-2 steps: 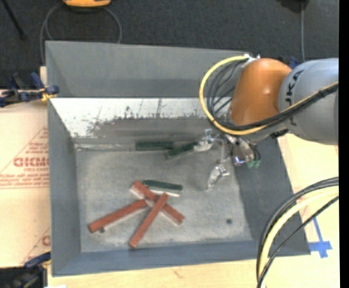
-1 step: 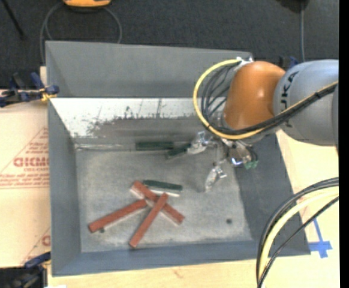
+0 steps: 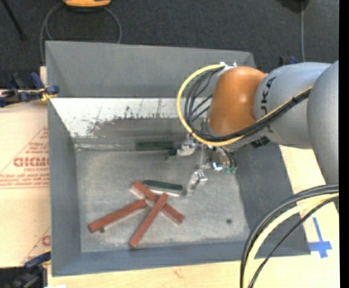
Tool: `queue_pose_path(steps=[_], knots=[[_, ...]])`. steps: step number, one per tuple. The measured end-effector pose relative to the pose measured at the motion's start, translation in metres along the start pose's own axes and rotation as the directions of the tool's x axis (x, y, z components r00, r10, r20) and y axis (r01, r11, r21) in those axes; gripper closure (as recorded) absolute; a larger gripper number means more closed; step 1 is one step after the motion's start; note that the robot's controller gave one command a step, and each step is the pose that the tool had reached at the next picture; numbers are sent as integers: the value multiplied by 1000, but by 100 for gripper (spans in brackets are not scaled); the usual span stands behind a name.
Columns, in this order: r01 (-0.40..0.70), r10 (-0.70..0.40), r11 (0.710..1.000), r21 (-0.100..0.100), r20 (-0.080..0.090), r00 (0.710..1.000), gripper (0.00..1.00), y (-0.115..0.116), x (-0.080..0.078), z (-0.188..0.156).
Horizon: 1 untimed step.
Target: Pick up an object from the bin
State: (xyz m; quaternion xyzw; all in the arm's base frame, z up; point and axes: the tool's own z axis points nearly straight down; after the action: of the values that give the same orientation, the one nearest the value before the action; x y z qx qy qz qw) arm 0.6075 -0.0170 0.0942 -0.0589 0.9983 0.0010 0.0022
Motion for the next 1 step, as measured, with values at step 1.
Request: queue_pose_path(steps=[1], knots=[[113,-113,994,3,-1,994,0,10,18,13]])
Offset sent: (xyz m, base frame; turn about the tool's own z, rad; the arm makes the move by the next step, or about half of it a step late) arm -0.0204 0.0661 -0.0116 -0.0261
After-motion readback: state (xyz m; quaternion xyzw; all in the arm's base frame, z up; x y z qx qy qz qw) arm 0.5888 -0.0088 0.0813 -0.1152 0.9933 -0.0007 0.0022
